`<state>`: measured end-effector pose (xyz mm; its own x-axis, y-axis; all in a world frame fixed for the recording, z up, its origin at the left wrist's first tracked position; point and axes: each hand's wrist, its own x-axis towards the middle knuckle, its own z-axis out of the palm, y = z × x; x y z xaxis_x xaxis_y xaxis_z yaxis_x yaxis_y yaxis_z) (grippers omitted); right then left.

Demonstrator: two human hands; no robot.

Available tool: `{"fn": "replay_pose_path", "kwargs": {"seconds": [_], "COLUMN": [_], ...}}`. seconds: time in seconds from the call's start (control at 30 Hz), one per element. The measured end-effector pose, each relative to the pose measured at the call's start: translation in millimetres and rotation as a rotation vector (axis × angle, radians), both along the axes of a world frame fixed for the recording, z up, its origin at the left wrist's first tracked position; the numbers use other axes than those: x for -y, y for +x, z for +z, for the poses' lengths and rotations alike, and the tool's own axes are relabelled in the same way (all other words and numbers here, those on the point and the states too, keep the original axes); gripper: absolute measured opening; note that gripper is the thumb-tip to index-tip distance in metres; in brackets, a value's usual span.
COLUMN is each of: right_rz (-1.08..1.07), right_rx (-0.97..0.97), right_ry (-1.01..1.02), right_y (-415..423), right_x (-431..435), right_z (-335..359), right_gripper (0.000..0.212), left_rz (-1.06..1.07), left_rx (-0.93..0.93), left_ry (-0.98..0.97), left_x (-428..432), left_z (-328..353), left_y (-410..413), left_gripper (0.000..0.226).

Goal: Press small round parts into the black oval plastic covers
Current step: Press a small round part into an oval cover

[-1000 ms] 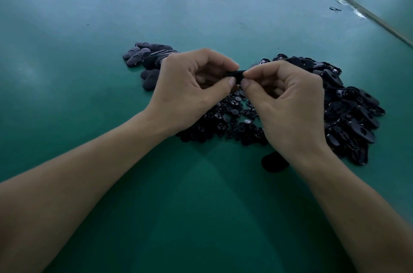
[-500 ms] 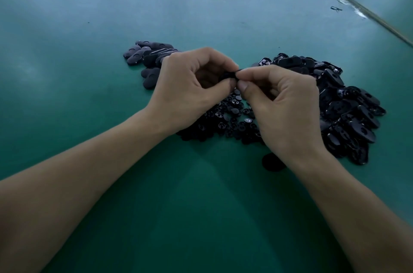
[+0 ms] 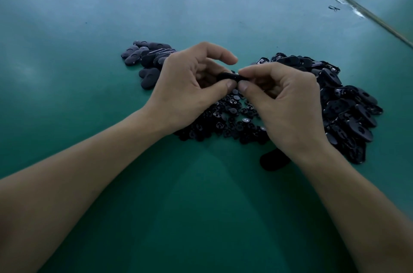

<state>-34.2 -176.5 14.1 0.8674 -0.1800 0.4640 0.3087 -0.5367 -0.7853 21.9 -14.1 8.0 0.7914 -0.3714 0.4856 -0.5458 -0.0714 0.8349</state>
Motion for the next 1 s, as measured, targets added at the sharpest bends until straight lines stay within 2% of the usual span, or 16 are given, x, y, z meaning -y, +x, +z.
{"fn": "replay_pose_path", "kwargs": {"seconds": [0.47, 1.0], "right_rz": [-0.056, -0.033], "right_rx": [-0.051, -0.068], "right_ry": [-0.170, -0.121], "right_y": [-2.9, -2.1], "right_x": [-7.3, -3.2], "right_z": [4.0, 3.6], "right_gripper": [0.011, 0.015], "left_rz": [-0.024, 0.046], "left_rx": [-0.058, 0.015], "left_ry": [0.028, 0.076], "left_x": [-0.8, -1.8], "left_z": [-1.7, -0.8], "left_y": [5.2, 2.9], "left_gripper": [0.028, 0.023]}}
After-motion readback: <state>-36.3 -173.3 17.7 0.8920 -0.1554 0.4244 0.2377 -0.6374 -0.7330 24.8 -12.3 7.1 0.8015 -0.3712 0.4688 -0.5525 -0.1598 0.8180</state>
